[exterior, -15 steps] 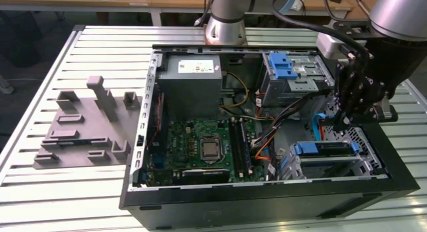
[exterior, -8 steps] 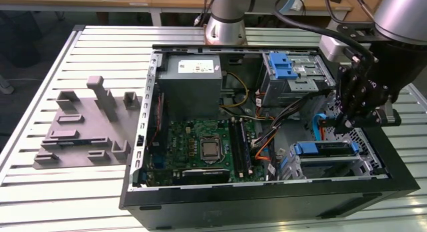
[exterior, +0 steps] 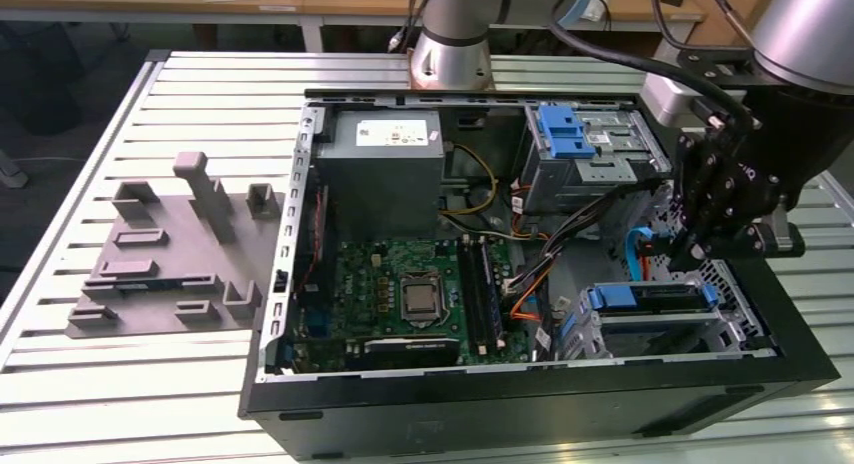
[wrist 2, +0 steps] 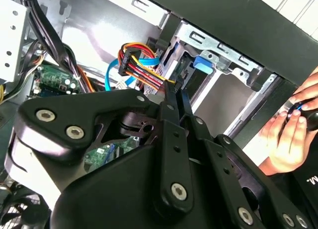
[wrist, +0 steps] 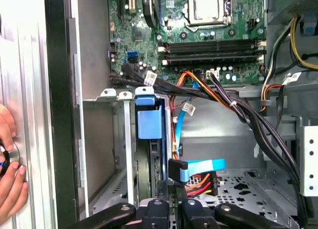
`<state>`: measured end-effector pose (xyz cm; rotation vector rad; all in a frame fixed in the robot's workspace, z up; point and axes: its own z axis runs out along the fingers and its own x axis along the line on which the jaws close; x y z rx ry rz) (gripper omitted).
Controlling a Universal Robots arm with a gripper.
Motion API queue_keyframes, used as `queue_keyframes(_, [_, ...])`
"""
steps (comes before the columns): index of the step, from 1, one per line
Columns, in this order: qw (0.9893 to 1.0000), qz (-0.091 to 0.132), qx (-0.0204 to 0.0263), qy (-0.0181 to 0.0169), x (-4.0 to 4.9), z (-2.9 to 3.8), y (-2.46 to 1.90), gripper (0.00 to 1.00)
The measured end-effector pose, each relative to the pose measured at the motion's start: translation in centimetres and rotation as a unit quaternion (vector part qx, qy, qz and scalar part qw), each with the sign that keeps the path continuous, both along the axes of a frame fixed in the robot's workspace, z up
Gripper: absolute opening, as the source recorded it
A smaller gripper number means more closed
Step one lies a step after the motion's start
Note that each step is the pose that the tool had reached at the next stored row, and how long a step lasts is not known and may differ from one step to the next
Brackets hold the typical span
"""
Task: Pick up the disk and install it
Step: 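Insert the first disk wire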
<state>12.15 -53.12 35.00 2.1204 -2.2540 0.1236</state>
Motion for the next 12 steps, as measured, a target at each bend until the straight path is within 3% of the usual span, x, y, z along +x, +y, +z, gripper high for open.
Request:
queue_keyframes(1, [1.0000,0.000,0.0000,0.0042,0.07,-0.01,0.00,0.16])
queue_keyframes(3, [1.0000,0.000,0.0001,0.0087,0.16,-0.06,0.00,0.16])
queue_keyframes(10, [0.9999,-0.001,0.0003,0.0133,0.31,-0.42,-0.68,0.16])
queue_keyframes(12, [0.9999,-0.001,0.0003,0.0134,0.31,-0.43,-0.68,0.16])
